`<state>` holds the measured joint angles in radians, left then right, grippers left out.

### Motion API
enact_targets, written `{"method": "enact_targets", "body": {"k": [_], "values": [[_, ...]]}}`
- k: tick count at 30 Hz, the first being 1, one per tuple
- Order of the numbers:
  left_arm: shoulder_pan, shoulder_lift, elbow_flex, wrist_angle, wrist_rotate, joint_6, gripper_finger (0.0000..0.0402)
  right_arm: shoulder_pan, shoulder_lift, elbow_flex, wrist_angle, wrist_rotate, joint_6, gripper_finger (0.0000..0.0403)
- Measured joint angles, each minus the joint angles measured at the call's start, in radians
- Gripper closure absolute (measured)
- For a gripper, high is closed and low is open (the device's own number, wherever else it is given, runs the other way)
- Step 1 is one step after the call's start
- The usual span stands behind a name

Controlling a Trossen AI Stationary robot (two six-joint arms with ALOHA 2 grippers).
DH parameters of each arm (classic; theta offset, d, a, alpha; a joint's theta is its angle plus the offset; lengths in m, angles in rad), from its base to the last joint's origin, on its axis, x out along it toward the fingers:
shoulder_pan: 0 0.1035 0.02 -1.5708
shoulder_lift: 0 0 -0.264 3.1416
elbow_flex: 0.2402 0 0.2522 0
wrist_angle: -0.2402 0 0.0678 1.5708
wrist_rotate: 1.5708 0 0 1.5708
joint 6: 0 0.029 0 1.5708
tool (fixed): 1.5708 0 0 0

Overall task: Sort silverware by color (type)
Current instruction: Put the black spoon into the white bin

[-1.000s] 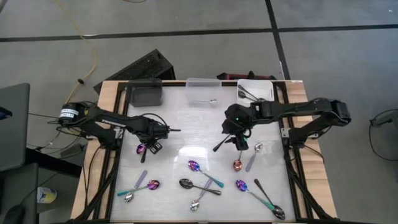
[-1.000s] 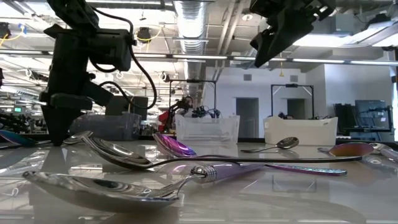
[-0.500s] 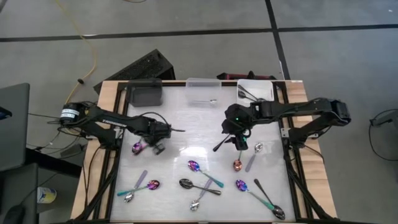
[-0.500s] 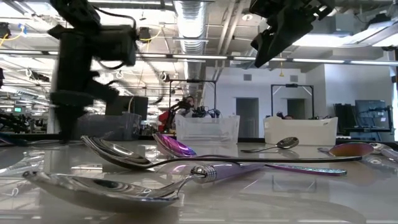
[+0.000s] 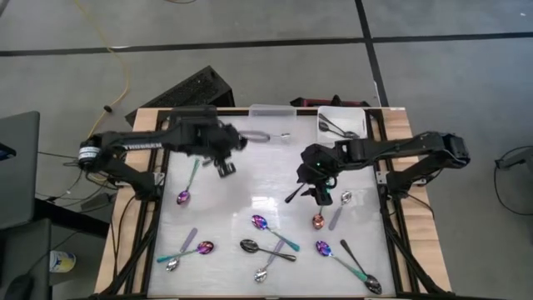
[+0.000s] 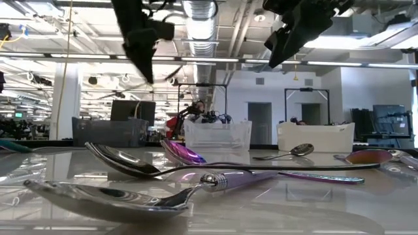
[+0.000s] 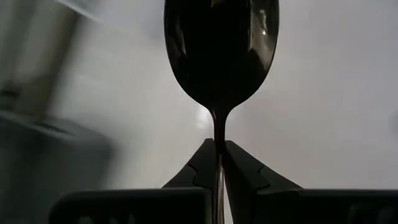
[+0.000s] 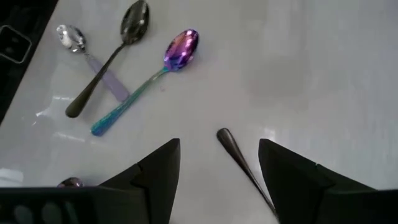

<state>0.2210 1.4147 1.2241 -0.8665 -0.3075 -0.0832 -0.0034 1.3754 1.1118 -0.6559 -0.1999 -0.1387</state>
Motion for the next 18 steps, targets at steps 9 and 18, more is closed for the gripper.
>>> {"method": "enact_targets", "body": {"k": [9,18], "values": [[0.375,-0.003,0.059,-0.076,-0.056,0.382,0.0401,0.037,0.0,0.0,0.015,0.048,-0.027,0.0163],[0.674,0.079,0.03,-0.05,0.149,0.465,0.0401,0.037,0.0,0.0,0.012,0.048,-0.051,0.0163]]}}
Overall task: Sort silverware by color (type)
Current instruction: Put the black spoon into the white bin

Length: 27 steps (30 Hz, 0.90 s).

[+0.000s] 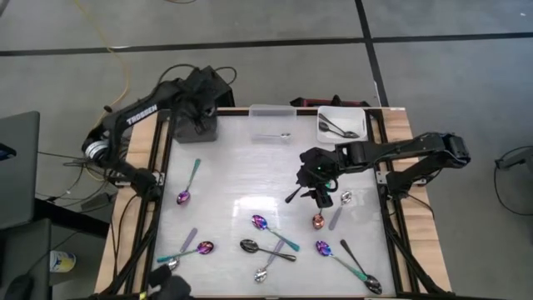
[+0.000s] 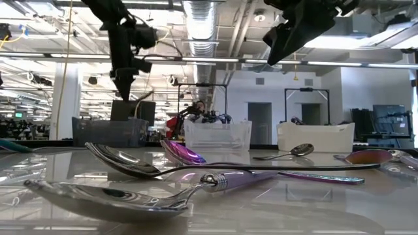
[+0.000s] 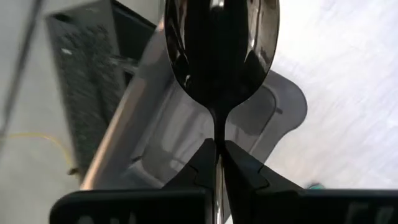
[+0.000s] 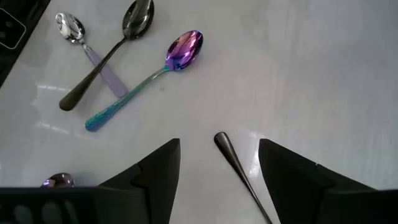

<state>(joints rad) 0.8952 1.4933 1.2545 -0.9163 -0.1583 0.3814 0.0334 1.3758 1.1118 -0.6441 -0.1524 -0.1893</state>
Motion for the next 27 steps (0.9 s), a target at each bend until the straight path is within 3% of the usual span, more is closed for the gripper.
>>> {"method": "enact_targets", "body": {"k": [4,8,15,21,27], "values": [[0.034,0.075,0.0,0.01,0.005,0.01,0.0401,0.0,0.0,0.0,-0.001,0.0,-0.002,0.0163],[0.04,0.146,0.0,0.009,-0.056,0.037,0.0401,0.0,0.0,0.0,-0.003,0.0,0.0,0.0163],[0.039,0.195,0.0,0.038,-0.09,0.045,0.04,0.0,0.0,0.0,-0.024,-0.001,0.004,0.0163],[0.039,0.195,0.0,0.036,-0.102,0.082,0.0368,0.0,0.0,0.0,-0.025,-0.002,0.006,0.0163],[0.037,0.195,0.0,0.009,-0.188,0.08,0.0328,0.0,0.0,0.0,-0.026,-0.003,0.006,0.0163]]}}
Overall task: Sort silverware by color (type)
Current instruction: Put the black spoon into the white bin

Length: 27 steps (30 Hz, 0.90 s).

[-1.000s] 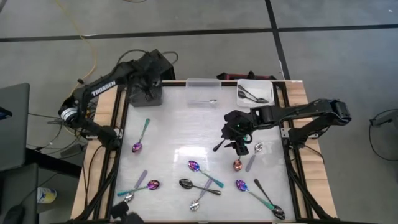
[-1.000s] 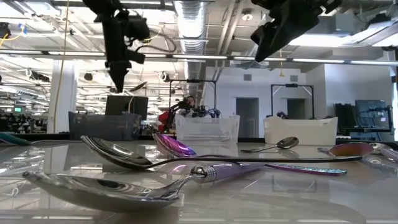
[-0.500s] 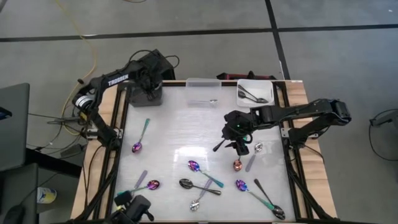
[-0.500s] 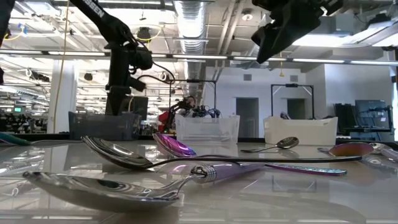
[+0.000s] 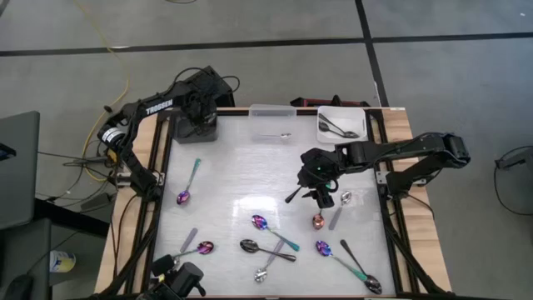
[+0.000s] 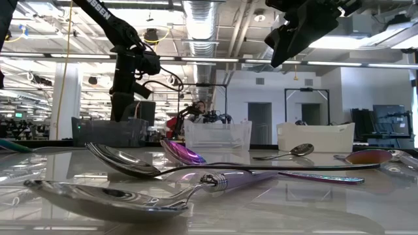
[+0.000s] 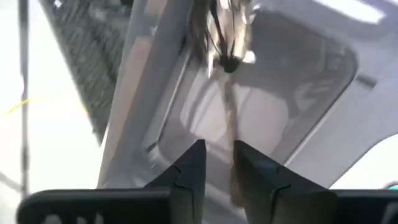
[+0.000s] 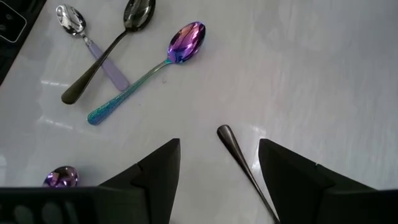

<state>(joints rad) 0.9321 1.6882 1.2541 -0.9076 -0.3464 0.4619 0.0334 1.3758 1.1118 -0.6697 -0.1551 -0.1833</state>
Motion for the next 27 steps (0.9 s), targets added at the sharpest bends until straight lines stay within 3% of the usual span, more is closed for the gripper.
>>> {"method": "enact_targets", "body": {"k": [5,13,17,23,27], "values": [[-0.007,-0.001,0.023,-0.079,-0.05,-0.074,0.0316,0.0,0.0,0.0,-0.01,0.0,0.036,0.0163],[-0.035,-0.093,0.063,-0.154,0.258,-0.198,0.0315,0.024,0.0,0.001,-0.196,0.005,0.232,0.0163],[-0.115,-0.164,0.063,-0.13,0.341,-0.226,0.0315,0.084,-0.03,-0.061,-0.251,0.099,0.315,0.0163],[-0.297,-0.239,0.063,-0.058,0.31,-0.206,0.0315,0.158,-0.146,-0.227,-0.196,0.141,0.482,0.0163],[-0.348,-0.251,0.063,-0.062,0.105,-0.166,0.0315,0.193,-0.232,-0.304,-0.112,0.186,0.571,0.0163]]}}
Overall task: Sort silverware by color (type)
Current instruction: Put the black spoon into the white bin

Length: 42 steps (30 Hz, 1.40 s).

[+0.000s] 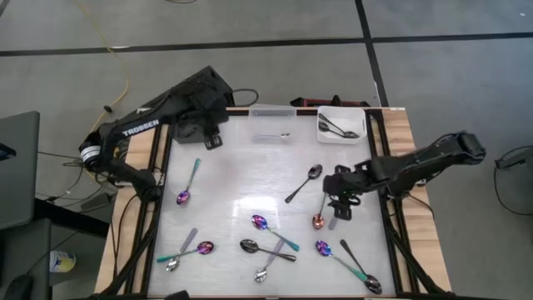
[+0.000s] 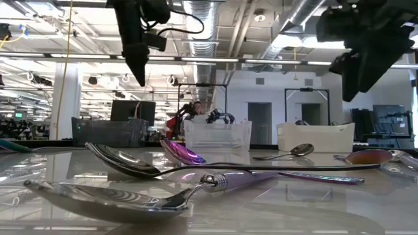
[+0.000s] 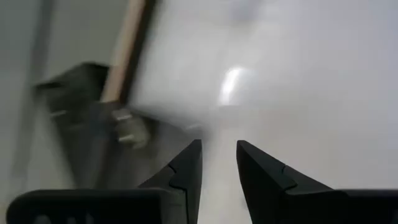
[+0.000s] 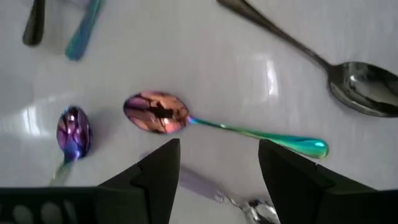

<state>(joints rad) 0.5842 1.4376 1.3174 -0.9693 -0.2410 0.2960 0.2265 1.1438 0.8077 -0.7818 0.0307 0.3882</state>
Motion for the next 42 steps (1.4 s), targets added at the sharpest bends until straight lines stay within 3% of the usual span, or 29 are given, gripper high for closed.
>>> {"method": "enact_targets", "body": {"k": [2,7,13,23,26,31,36,42], "values": [[0.031,0.002,-0.005,0.01,-0.017,0.031,0.0315,0.019,-0.031,-0.028,0.044,0.017,0.022,0.0163],[0.197,0.005,-0.118,0.145,0.114,0.078,0.0314,0.069,-0.064,-0.067,0.109,0.055,0.013,0.0163],[0.333,0.005,-0.236,0.221,0.136,0.081,0.0292,0.094,-0.065,-0.078,0.11,0.109,-0.139,0.0163],[0.392,0.077,-0.303,0.303,0.052,0.063,0.0213,-0.023,-0.074,-0.078,0.118,0.128,-0.438,0.0163],[0.394,0.141,-0.302,0.318,0.096,0.05,0.021,-0.066,-0.074,-0.078,0.093,0.107,-0.533,0.0163],[0.384,0.245,-0.302,0.308,0.038,0.02,0.0209,-0.161,-0.074,-0.078,0.085,0.07,-0.68,0.0163],[0.384,0.297,-0.3,0.322,-0.005,0.012,0.0209,-0.261,-0.074,-0.068,0.071,-0.03,-0.671,0.0163],[0.385,0.306,-0.298,0.324,0.048,0.021,0.0223,-0.318,-0.073,-0.068,0.031,-0.109,-0.655,0.0163]]}}
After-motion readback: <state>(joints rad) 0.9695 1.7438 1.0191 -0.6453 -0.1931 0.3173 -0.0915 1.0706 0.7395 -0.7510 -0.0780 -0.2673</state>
